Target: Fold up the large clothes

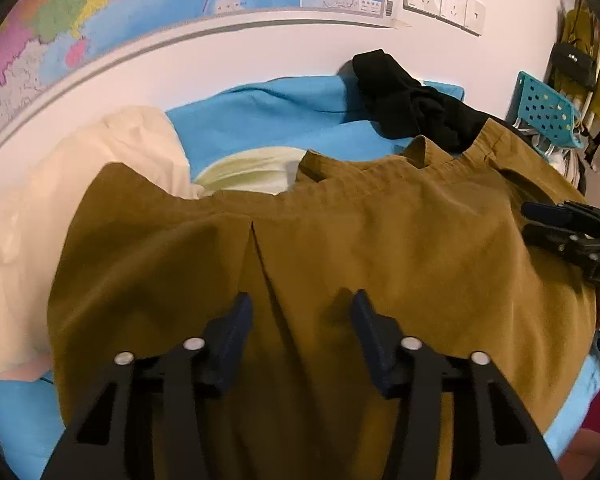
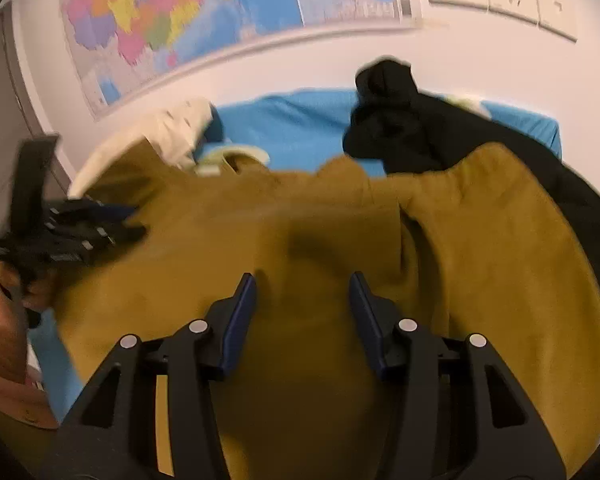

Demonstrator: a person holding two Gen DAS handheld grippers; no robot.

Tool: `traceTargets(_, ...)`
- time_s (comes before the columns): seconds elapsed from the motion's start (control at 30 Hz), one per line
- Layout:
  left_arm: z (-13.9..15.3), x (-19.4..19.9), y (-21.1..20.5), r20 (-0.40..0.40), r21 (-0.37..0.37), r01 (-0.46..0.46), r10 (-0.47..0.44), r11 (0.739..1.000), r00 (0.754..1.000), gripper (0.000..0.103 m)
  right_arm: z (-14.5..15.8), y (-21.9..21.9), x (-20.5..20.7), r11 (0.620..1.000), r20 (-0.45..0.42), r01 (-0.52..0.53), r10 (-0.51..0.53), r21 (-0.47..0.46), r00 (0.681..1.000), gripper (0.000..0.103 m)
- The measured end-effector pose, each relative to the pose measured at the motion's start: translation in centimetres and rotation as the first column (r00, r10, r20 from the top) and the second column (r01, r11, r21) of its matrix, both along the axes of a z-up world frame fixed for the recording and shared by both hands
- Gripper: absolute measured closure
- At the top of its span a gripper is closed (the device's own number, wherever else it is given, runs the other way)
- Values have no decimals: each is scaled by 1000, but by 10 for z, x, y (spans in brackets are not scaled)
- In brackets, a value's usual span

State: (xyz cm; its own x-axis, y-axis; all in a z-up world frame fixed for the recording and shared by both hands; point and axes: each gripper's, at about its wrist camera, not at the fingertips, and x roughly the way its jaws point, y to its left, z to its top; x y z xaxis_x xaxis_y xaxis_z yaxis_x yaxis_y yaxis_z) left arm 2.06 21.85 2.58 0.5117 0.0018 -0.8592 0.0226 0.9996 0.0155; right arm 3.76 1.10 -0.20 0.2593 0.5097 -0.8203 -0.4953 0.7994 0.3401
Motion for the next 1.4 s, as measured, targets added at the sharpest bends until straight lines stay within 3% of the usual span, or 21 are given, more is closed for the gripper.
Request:
traceTargets(0.17, 3, -2, -2, 16, 25, -16, 16, 1000, 1000, 55, 7, -4, -3, 1000, 1, 22, -22, 5, 1000, 53)
traceTargets(0.37, 20, -19, -6, 70, -2, -7, 7, 1000, 997, 45, 37, -30, -12, 993, 34, 45, -49, 109, 998, 52)
traceTargets(0.43, 26, -29, -6, 95, -26, 23, -20, 999, 995, 35, 40, -42, -16, 991, 28, 57, -61, 124, 998, 51)
traceTargets(0.6, 6, -37, 10, 47, -15, -13, 13, 1000, 999, 35, 9, -81, -10, 981, -63, 184, -179, 69, 982, 56)
traceTargets(0.7, -7, -38, 29, 29, -103, -39, 43, 994, 999, 38, -4, -94, -5, 968, -108, 222, -209, 120, 972, 60)
traceTargets(0.8, -1, -42, 29, 42, -98, -60, 65, 993, 997, 40, 6, -86, -10, 972, -70, 220, -215, 78, 974, 57)
traceTargets(1.0, 14, -67, 12, 99, -2, -56, 56, 998, 994, 37, 41, -83, -34, 974, 16, 179, -182, 138, 983, 52)
traceTargets(1.17, 15, -79, 7, 91, 15, -62, 61, 998, 994, 34, 63, -73, -54, 975, 60, 104, -117, 195, 991, 49)
traceTargets(1.27, 10, -84, 5, 80, 6, -66, 65, 998, 995, 33, 61, -60, -63, 977, 59, 46, -60, 208, 996, 49)
traceTargets(1.4, 4, -88, 5, 80, 23, -75, 73, 997, 994, 31, 30, -44, -64, 994, -24, 37, -35, 107, 999, 51)
